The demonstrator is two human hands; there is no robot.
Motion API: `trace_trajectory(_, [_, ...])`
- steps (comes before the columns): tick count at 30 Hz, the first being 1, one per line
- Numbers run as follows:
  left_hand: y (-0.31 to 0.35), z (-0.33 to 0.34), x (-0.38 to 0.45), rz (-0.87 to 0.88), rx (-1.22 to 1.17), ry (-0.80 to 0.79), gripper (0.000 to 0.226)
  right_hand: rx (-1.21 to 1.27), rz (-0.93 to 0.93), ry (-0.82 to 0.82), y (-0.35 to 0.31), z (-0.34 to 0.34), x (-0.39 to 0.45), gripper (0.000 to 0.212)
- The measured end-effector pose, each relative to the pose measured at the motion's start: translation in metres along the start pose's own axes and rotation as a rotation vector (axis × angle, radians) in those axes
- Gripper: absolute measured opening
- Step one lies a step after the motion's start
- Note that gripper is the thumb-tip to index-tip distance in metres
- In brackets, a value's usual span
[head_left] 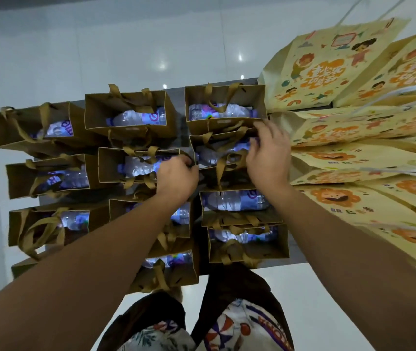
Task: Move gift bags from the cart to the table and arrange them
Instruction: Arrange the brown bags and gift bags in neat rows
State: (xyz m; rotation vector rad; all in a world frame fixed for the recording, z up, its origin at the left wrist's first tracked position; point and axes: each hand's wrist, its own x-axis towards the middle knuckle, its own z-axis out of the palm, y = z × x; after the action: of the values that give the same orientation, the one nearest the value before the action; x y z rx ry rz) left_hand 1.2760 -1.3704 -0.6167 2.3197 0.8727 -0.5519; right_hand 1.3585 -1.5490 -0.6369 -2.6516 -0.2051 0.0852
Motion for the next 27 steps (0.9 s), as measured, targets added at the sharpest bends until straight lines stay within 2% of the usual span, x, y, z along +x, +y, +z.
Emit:
trace_trajectory(3, [-0.008,0.008,-0.023,0.025,-0.047,-0.012,0.027,0.069,0.149,-0.027,0.013,-0.015,-0.037,0.036])
trace_trajectory(6, [-0.021,0.017,-0.051,0.143,0.015,-0.055,0.027,0.085,0.115,-0.057,0.025,-0.025,-0.077,0.034])
trace_trajectory(8, [-0.032,0.026,-0.063,0.219,0.087,-0.07,0.023,0.061,0.12,-0.149,0.03,-0.028,-0.108,0.035])
trace_trajectory(10, [-0.038,0.033,-0.072,0.253,0.134,-0.052,0.021,0.046,0.164,-0.207,0.039,-0.031,-0.142,0.038])
trace_trajectory(12, [-0.036,0.038,-0.076,0.283,0.213,0.014,0.022,0.083,0.262,-0.177,0.045,-0.033,-0.165,0.043])
trace_trajectory(14, [-0.029,0.041,-0.072,0.251,0.25,0.097,0.028,0.067,0.36,-0.129,0.044,-0.031,-0.161,0.05])
trace_trajectory(16, [-0.025,0.044,-0.061,0.156,0.223,0.094,0.033,0.047,0.475,-0.187,0.04,-0.026,-0.142,0.053])
trace_trajectory(19, [-0.022,0.048,-0.049,0.13,0.174,0.085,0.023,-0.03,0.618,-0.309,0.039,-0.021,-0.111,0.026])
trace_trajectory(22, [-0.023,0.046,-0.047,0.189,0.155,0.136,0.019,-0.085,0.624,-0.324,0.044,-0.023,-0.101,0.015])
trace_trajectory(27, [-0.033,0.046,-0.048,0.136,0.074,0.131,0.02,-0.102,0.567,-0.284,0.044,-0.02,-0.1,0.017])
